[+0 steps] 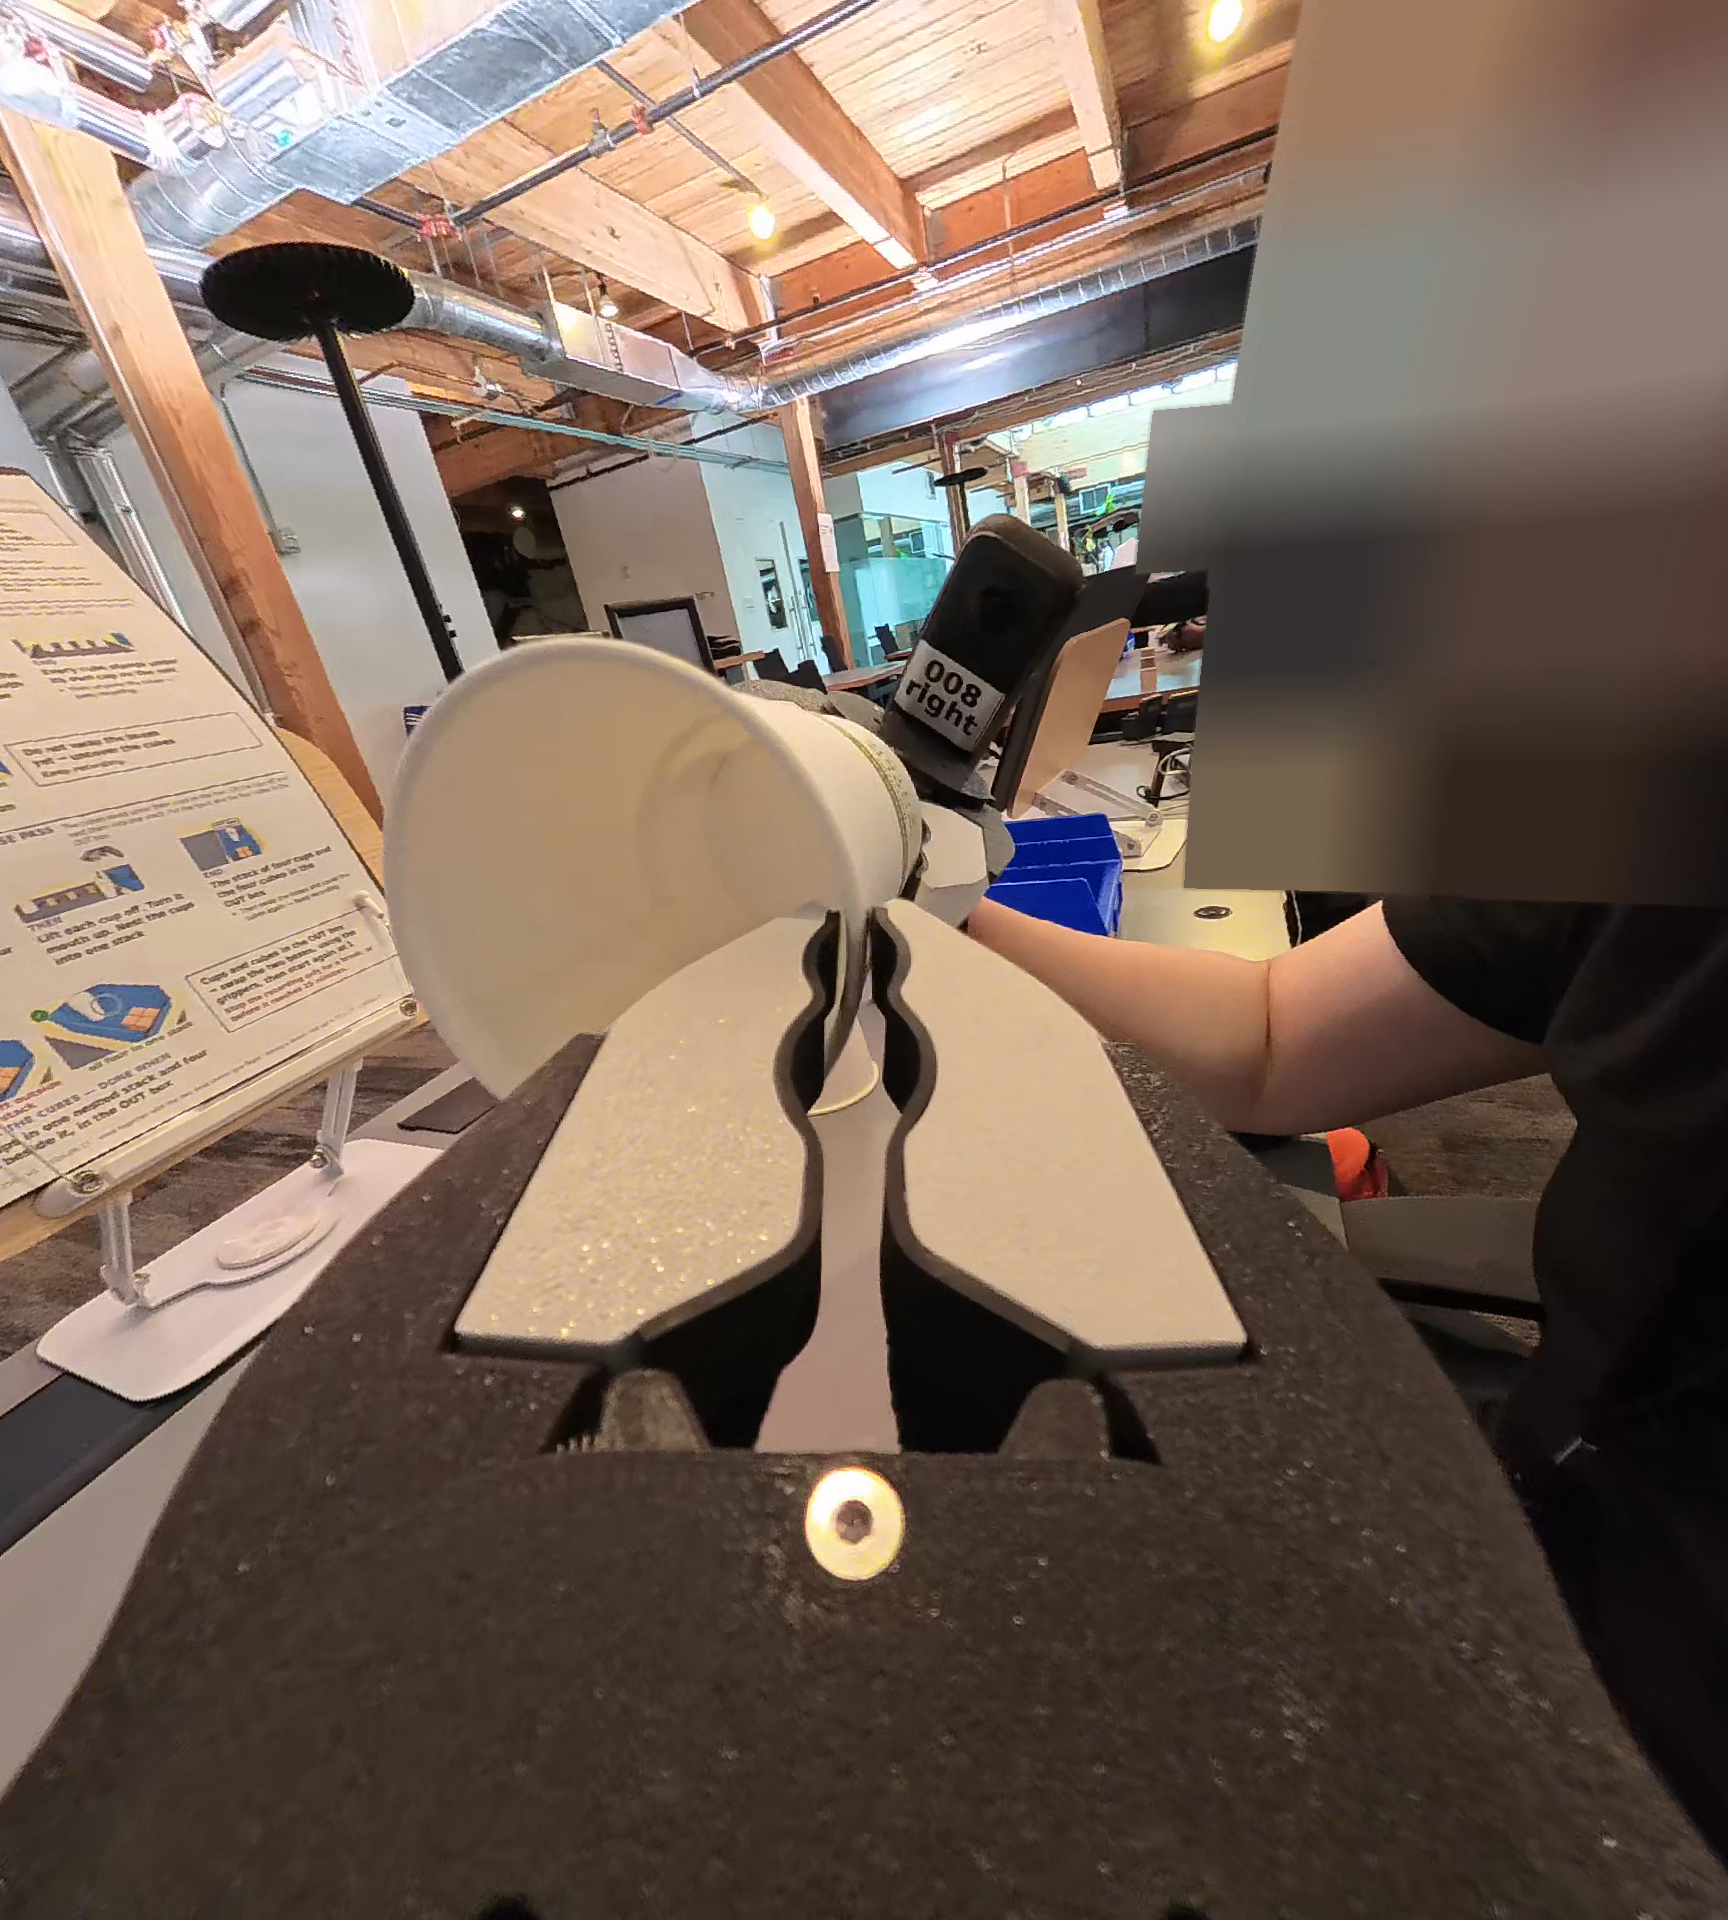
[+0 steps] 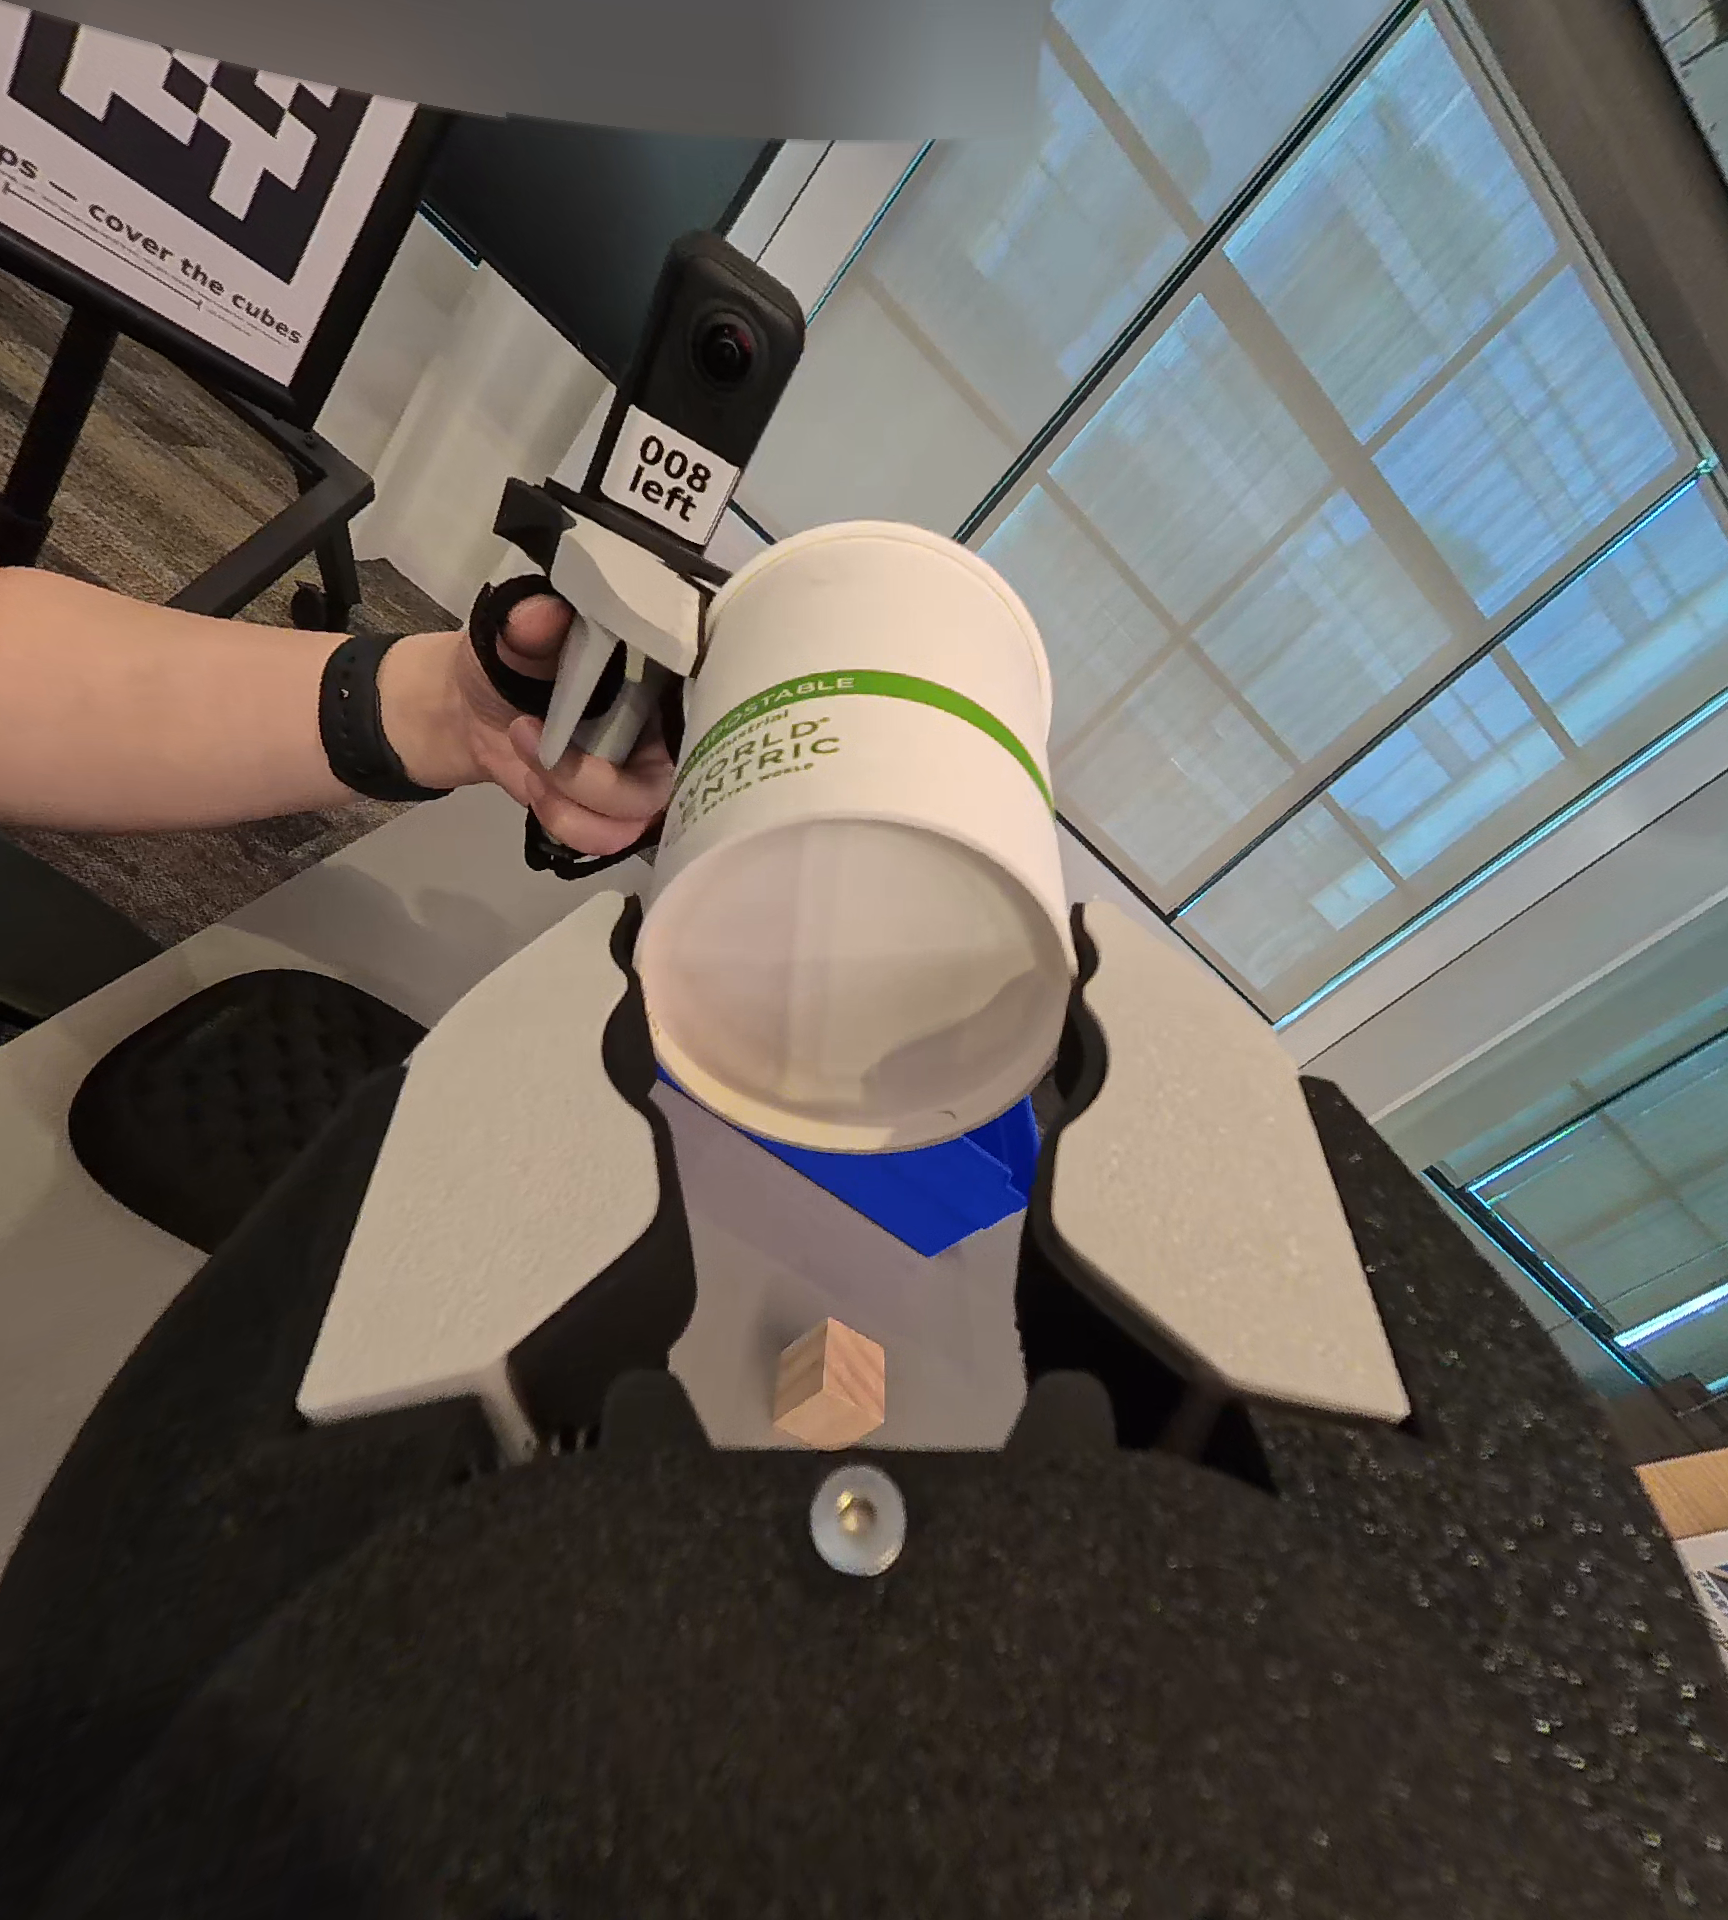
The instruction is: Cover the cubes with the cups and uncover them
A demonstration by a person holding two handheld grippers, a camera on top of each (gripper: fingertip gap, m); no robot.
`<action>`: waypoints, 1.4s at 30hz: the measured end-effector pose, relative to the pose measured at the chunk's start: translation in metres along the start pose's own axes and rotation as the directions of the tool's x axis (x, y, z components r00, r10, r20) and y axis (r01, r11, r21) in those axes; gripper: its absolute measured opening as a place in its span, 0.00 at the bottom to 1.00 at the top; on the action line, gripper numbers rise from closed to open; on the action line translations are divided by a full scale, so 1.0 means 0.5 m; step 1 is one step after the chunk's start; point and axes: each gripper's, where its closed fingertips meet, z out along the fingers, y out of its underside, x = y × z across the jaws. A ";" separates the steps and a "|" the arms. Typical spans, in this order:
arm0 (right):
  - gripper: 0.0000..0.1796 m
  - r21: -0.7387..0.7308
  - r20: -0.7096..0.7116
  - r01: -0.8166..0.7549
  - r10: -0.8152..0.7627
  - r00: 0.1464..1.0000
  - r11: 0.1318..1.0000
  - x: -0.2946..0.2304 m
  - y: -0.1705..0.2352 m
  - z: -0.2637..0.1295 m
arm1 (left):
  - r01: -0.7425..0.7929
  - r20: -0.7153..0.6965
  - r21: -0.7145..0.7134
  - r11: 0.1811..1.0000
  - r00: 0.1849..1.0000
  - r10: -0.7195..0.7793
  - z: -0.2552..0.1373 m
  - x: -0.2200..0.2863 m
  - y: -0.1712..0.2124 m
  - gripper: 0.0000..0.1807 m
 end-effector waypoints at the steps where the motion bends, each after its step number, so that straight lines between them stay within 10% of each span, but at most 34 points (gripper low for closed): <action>1: 0.42 -0.001 -0.002 0.002 -0.002 1.000 1.000 0.000 0.000 0.000 | 0.001 0.009 0.004 1.000 1.000 -0.001 -0.002 -0.002 -0.001 0.04; 23: 0.42 -0.512 -0.067 0.031 -0.076 0.995 0.859 0.075 0.096 -0.035 | 0.035 0.490 -0.151 0.988 0.871 0.044 -0.222 -0.072 0.113 0.15; 42: 0.42 -0.966 0.228 0.134 0.483 0.845 0.222 0.086 0.380 0.145 | 0.015 0.574 -0.131 0.991 0.816 0.064 -0.340 -0.037 0.108 0.14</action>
